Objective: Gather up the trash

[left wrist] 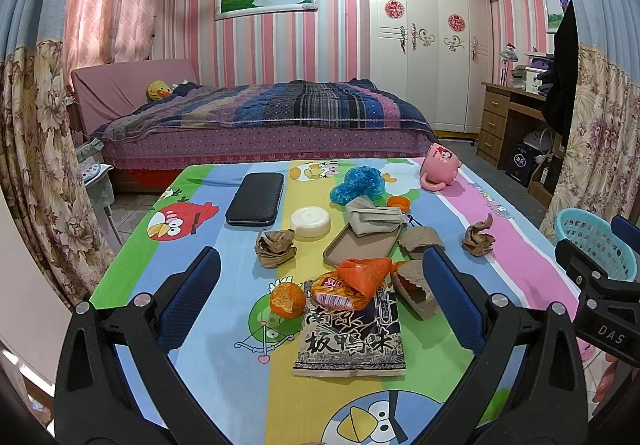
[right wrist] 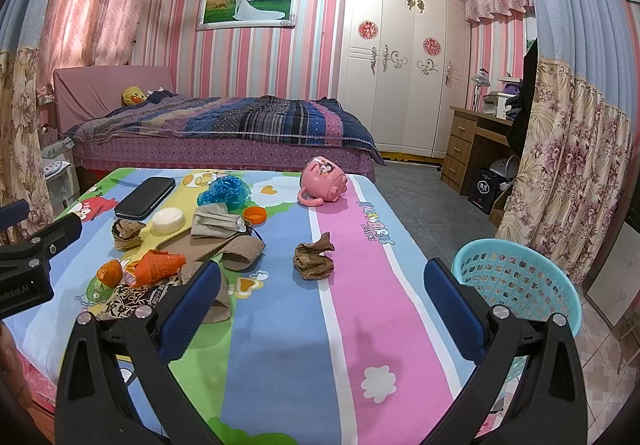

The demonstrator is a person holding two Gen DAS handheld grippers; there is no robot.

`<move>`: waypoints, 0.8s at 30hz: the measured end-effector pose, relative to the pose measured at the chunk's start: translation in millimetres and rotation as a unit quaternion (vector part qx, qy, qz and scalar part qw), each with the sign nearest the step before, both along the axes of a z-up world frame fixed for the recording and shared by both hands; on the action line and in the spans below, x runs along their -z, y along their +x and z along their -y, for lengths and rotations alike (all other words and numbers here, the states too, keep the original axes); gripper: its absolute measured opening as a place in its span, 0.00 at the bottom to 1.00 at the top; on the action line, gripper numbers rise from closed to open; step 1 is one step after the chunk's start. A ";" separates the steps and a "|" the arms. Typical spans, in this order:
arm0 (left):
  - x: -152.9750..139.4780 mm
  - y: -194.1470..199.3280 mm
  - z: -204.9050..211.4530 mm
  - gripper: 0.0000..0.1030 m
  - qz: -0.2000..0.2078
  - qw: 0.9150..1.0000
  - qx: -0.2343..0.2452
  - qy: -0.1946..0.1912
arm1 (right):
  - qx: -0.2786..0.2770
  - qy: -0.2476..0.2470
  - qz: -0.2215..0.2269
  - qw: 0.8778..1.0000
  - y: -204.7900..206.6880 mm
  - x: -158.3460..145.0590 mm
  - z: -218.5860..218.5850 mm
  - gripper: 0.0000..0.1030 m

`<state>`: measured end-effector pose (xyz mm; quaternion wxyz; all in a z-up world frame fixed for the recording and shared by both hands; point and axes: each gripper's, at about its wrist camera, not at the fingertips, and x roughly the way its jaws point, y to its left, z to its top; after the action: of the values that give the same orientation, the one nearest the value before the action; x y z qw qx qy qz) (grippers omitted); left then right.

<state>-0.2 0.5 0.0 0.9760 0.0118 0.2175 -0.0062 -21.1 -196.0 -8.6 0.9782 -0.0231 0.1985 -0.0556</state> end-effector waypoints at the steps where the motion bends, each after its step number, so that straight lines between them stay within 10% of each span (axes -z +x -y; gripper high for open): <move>1: 0.0 0.2 -0.1 0.95 0.000 1.000 -0.001 0.001 | 0.000 0.000 0.000 1.000 0.0 0.0 0.0 0.96; 24: -1.3 0.6 -1.6 0.95 -0.001 1.000 0.000 -0.001 | 0.000 0.000 0.000 1.000 0.3 0.3 -0.2 0.96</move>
<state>0.3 2.1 1.2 0.9758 0.0110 0.2184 -0.0059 -20.8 -195.8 -8.9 0.9782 -0.0230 0.1985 -0.0558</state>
